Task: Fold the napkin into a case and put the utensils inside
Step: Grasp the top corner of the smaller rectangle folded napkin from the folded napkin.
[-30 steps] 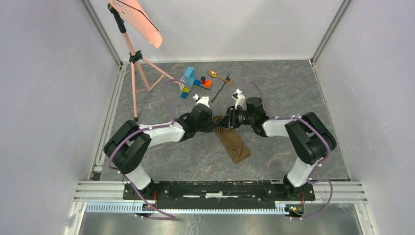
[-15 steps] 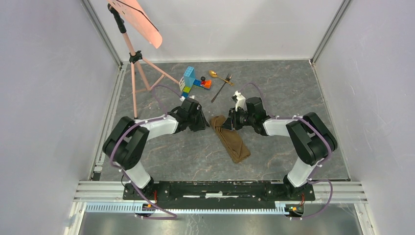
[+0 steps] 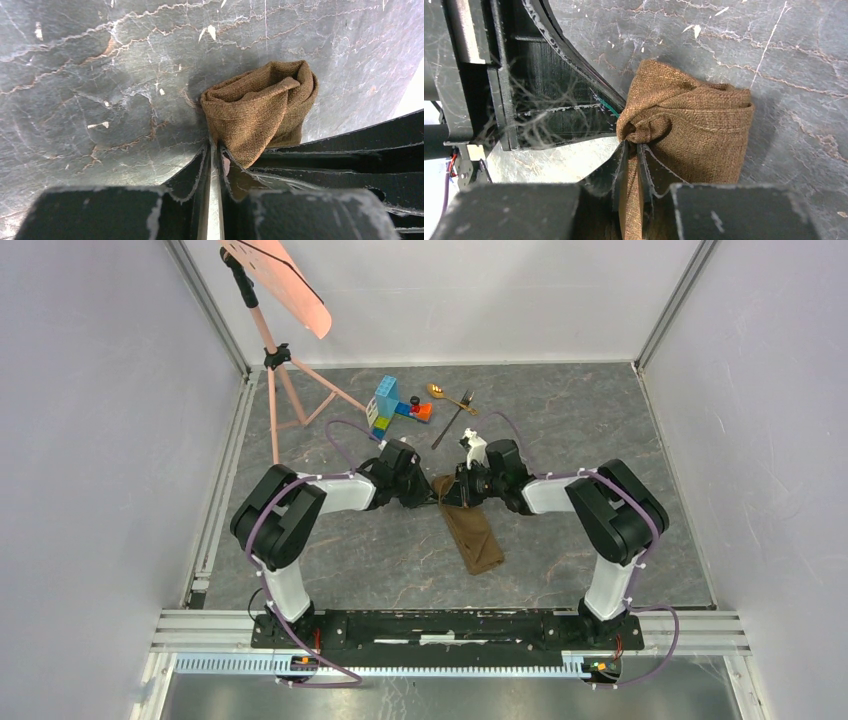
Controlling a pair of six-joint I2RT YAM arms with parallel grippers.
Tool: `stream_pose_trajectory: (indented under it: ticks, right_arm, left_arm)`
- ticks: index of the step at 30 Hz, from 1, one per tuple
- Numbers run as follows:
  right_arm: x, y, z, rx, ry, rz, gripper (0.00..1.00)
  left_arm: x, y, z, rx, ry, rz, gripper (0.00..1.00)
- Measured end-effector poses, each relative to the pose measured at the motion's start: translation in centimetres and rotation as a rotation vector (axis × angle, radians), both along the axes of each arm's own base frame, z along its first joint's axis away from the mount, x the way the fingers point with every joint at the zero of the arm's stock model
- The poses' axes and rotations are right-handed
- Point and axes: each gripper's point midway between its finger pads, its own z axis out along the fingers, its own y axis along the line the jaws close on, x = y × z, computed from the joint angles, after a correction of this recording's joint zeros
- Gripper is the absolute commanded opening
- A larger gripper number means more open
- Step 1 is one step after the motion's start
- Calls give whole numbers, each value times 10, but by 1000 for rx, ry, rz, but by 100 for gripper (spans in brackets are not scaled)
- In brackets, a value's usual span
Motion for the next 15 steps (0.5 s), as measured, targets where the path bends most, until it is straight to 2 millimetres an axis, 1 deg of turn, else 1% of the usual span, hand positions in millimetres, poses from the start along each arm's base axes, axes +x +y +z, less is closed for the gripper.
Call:
stream_pose_trajectory:
  ticks: [2, 3, 4, 5, 6, 7, 9, 11, 14, 15]
  right_arm:
    - [1, 2, 0, -5, 2, -12, 20]
    - [1, 1, -1, -8, 5, -18, 22]
    - [2, 1, -1, -11, 10, -21, 27]
    - [3, -1, -2, -13, 12, -27, 34]
    - [4, -3, -1, -12, 12, -32, 38]
    - [4, -4, 0, -10, 13, -36, 41]
    - [3, -9, 5, -1, 9, -42, 43]
    - [4, -17, 15, 16, 0, -57, 41]
    - [13, -23, 31, 47, -28, -85, 29]
    - [16, -25, 35, 59, -36, -95, 24]
  left_arm:
    - [0, 1, -1, 1, 0, 8, 16]
    - [0, 1, -1, -1, -3, 10, 18]
    - [0, 1, -1, -1, -6, 12, 21]
    - [0, 2, 0, 0, -9, 14, 24]
    - [-1, 4, 0, 4, -9, 16, 26]
    - [-3, 6, 1, 9, -8, 18, 29]
    - [-6, 11, 3, 26, -5, 21, 35]
    - [-9, 15, 6, 42, -10, 14, 36]
    - [-10, 19, 7, 66, -21, -2, 31]
    - [-11, 20, 6, 73, -18, -3, 30]
